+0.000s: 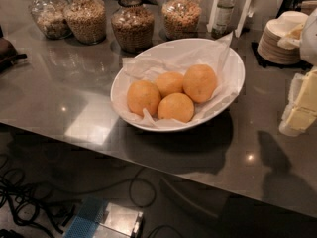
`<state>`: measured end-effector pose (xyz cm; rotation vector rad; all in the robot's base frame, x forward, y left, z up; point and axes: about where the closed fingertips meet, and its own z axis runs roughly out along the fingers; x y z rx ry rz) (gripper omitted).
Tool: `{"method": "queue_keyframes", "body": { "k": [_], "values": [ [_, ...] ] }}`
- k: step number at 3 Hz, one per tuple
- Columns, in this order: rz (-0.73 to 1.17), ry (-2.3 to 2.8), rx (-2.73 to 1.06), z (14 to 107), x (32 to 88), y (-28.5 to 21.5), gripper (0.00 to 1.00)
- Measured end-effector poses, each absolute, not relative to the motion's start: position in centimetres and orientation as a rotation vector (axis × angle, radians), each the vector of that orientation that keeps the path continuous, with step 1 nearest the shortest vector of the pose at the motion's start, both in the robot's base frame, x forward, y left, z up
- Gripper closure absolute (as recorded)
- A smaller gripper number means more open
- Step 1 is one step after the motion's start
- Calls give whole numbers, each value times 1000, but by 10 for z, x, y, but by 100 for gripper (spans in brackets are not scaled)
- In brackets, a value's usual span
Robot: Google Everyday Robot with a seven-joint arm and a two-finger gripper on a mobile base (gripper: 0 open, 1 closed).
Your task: Pick orange from white bowl
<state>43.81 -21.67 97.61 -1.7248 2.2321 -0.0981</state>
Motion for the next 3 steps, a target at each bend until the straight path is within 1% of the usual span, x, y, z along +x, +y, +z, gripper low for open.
{"method": "queue_keyframes", "body": {
  "k": [2,3],
  "values": [
    [-110,2200,-1728,985,441,-209,0],
    [-143,2145,-1771,1011,446,-187,0]
  ]
}}
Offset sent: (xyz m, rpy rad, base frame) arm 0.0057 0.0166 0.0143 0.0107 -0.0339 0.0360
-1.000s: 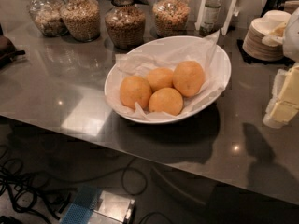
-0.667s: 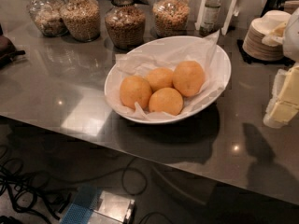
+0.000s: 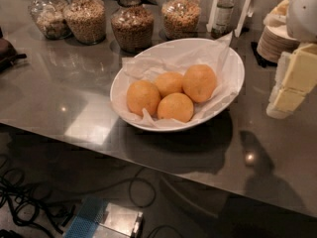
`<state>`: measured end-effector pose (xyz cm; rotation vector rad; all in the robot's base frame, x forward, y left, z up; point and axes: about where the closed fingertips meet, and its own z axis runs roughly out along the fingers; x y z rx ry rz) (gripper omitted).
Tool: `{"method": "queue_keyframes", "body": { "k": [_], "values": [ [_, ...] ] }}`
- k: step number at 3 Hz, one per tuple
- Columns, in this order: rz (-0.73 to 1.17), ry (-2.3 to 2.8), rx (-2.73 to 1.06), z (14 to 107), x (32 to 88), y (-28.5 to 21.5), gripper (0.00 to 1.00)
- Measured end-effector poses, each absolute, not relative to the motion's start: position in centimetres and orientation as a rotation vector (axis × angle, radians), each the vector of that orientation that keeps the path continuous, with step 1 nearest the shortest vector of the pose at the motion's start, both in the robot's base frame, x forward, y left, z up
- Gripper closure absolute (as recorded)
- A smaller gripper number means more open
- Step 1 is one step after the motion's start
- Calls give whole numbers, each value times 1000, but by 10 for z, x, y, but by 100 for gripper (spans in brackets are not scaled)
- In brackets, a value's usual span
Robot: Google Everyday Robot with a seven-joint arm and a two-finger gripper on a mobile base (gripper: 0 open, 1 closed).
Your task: Pick orange from white bowl
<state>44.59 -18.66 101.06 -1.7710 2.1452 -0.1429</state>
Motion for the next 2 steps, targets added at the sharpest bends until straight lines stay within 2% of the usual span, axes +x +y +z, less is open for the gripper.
{"method": "queue_keyframes", "body": {
  "k": [2],
  "values": [
    [-149,1933,-2005,1049,473,-92,0]
  ]
}}
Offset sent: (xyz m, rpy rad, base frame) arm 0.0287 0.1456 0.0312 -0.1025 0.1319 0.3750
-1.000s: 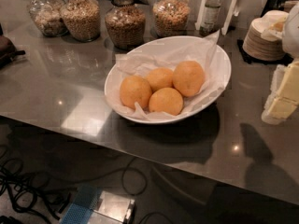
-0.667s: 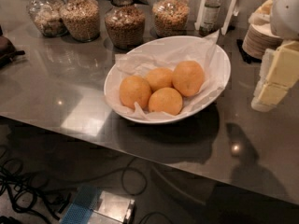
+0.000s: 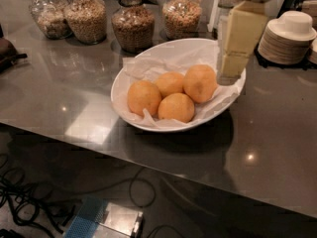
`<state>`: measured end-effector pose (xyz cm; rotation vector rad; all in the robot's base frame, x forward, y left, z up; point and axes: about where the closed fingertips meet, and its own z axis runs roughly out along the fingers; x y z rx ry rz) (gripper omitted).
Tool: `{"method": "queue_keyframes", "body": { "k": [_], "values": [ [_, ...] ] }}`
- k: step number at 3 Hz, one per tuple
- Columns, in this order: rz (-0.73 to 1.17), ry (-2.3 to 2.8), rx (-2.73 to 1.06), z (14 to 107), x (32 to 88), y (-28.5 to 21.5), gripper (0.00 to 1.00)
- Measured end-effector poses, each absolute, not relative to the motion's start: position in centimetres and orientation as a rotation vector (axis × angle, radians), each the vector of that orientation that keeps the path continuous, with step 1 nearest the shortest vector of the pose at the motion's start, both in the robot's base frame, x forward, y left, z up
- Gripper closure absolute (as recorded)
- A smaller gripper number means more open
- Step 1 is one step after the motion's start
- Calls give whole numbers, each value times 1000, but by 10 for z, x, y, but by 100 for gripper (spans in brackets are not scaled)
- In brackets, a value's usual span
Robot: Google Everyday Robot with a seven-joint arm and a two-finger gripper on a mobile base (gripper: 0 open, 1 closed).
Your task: Pick orange from white bowl
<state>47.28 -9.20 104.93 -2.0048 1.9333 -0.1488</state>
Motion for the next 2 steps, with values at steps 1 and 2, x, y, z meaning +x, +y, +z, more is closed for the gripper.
{"method": "queue_keyframes", "body": {
  "k": [1,2],
  "values": [
    [14,1869,-2041,1044,499,-40,0],
    [307,1935,-1986,1010,525,-12,0]
  ]
}}
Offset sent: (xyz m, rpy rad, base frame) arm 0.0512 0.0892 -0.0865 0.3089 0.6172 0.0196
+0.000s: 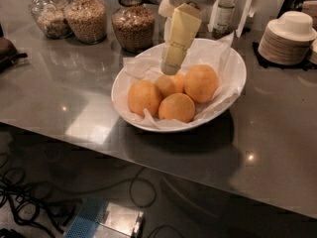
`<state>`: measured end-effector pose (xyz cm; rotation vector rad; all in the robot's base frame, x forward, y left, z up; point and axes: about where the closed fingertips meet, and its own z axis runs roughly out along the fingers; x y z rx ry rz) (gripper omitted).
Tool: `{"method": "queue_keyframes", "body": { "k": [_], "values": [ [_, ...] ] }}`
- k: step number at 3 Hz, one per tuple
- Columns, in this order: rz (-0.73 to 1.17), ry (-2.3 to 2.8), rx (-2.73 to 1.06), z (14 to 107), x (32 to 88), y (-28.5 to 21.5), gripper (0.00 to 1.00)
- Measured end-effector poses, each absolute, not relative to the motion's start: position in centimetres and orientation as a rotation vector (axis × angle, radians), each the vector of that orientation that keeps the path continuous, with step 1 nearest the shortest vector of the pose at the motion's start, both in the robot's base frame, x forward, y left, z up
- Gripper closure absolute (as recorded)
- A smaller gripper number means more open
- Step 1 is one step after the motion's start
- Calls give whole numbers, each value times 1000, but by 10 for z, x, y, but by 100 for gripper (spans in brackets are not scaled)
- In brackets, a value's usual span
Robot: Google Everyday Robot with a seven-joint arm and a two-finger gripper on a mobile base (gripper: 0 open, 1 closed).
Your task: Pick orange from white bowl
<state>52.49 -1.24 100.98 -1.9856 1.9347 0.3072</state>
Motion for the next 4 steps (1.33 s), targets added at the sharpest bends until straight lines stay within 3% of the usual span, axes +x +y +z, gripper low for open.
{"method": "queue_keyframes", "body": {
  "k": [1,2,3,4],
  "values": [
    [590,2067,-1852,970,541,-10,0],
    [662,2204,-1681,950,543,-35,0],
    [656,2191,-1663,950,549,-30,0],
    [652,2182,-1651,950,553,-27,19]
  ]
}}
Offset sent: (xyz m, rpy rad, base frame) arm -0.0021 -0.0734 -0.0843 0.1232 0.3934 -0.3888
